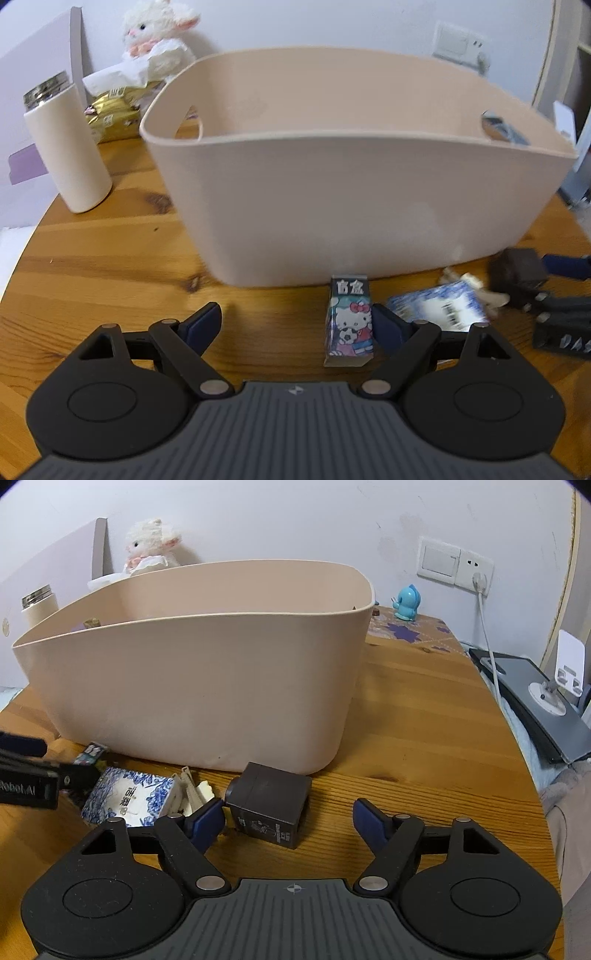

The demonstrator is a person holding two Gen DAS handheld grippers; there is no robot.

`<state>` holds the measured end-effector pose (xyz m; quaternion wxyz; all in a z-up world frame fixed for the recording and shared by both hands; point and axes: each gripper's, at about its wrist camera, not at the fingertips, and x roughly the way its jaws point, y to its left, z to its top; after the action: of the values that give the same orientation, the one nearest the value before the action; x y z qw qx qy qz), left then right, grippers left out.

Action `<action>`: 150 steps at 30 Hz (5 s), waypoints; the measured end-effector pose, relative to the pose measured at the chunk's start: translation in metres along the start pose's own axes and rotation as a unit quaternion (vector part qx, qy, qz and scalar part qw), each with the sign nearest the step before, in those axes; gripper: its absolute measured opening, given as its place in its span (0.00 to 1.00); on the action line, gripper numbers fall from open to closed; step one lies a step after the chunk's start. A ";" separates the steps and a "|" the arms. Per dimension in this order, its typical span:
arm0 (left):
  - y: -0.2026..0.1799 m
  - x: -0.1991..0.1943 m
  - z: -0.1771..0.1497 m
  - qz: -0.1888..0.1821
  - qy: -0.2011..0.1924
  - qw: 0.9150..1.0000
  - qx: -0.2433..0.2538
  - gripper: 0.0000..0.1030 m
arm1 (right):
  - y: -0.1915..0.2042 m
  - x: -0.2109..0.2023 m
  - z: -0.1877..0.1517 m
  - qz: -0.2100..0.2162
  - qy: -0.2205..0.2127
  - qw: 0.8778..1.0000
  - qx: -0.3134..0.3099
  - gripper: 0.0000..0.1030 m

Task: Organize objects
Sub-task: 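Move both tools toward the Hello Kitty box and black cube box, then grasp the Hello Kitty blind box with the left tool while the right grasps the black cube, then lift both boxes into the basket and open both tools to release, then move both tools toward the blue-and-white box and wooden clothespins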

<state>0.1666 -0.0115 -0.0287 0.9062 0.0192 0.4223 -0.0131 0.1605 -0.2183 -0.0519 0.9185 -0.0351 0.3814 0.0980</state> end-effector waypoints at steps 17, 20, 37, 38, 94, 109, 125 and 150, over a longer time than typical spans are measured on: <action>-0.010 -0.016 -0.014 -0.048 0.007 0.998 0.034 0.24 | 0.004 -0.024 -0.006 -0.008 -0.020 1.000 -0.004 0.46; -0.009 -0.025 -0.016 -0.051 0.001 0.998 0.031 0.24 | 0.004 -0.039 -0.006 -0.009 -0.030 1.000 -0.006 0.46; 0.001 -0.114 0.003 -0.061 -0.096 0.993 0.023 0.24 | 0.010 -0.134 0.012 -0.017 -0.133 0.991 -0.028 0.46; 0.001 -0.119 0.007 -0.061 -0.104 0.992 0.024 0.24 | 0.010 -0.138 0.016 -0.018 -0.140 0.990 -0.030 0.46; -0.034 -0.084 0.072 0.007 -0.085 0.996 0.032 0.90 | 0.000 -0.109 0.066 -0.048 -0.133 0.989 -0.052 0.93; -0.052 -0.075 0.006 -0.003 -0.020 0.999 0.026 0.90 | -0.007 -0.105 -0.001 -0.062 -0.064 0.994 -0.061 0.94; -0.079 -0.016 -0.013 -0.026 0.031 0.999 0.002 0.90 | -0.024 -0.062 -0.028 -0.062 -0.011 0.997 -0.049 0.94; -0.026 0.000 -0.010 -0.020 0.015 0.999 -0.023 0.96 | 0.029 -0.002 -0.015 0.014 0.000 0.997 -0.079 0.82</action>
<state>0.1581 -0.0374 -0.0353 0.8995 -0.0100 0.4363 -0.0213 0.1427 -0.1922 -0.0601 0.9113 -0.1025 0.3730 0.1413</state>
